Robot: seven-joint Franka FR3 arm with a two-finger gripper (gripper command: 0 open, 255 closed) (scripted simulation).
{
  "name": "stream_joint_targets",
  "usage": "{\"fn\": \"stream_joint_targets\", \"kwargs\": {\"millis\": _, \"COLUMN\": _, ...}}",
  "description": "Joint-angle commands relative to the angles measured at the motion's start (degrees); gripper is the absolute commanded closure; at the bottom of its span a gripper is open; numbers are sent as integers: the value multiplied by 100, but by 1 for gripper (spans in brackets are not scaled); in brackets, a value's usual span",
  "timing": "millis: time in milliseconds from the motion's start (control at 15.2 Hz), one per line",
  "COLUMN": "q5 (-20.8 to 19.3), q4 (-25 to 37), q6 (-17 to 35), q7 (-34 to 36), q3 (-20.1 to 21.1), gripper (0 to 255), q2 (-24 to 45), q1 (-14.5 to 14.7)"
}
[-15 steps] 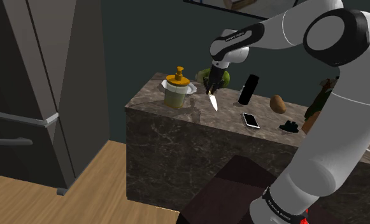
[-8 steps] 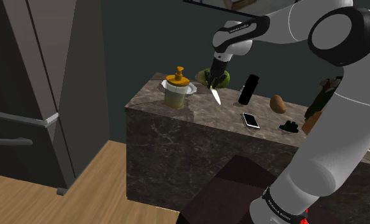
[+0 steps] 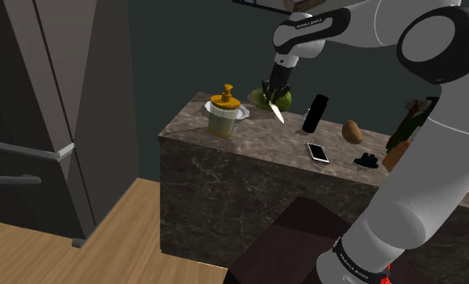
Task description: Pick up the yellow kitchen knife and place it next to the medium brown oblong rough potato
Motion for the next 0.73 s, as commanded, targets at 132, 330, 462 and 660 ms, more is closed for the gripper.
{"fn": "stream_joint_targets", "kwargs": {"millis": 132, "q5": -16, "q4": 269, "q6": -311, "q7": 10, "q3": -3, "gripper": 255, "q2": -42, "q1": -1}}
{"fn": "stream_joint_targets", "kwargs": {"millis": 330, "q5": -54, "q4": 31, "q6": -266, "q7": -198, "q3": -107, "gripper": 255, "q2": -238, "q1": -113}}
{"fn": "stream_joint_targets", "kwargs": {"millis": 462, "q5": -92, "q4": -177, "q6": -232, "q7": -413, "q3": -217, "gripper": 255, "q2": -417, "q1": -226}}
{"fn": "stream_joint_targets", "kwargs": {"millis": 660, "q5": -151, "q4": -436, "q6": -197, "q7": -747, "q3": -394, "gripper": 255, "q2": -648, "q1": -401}}
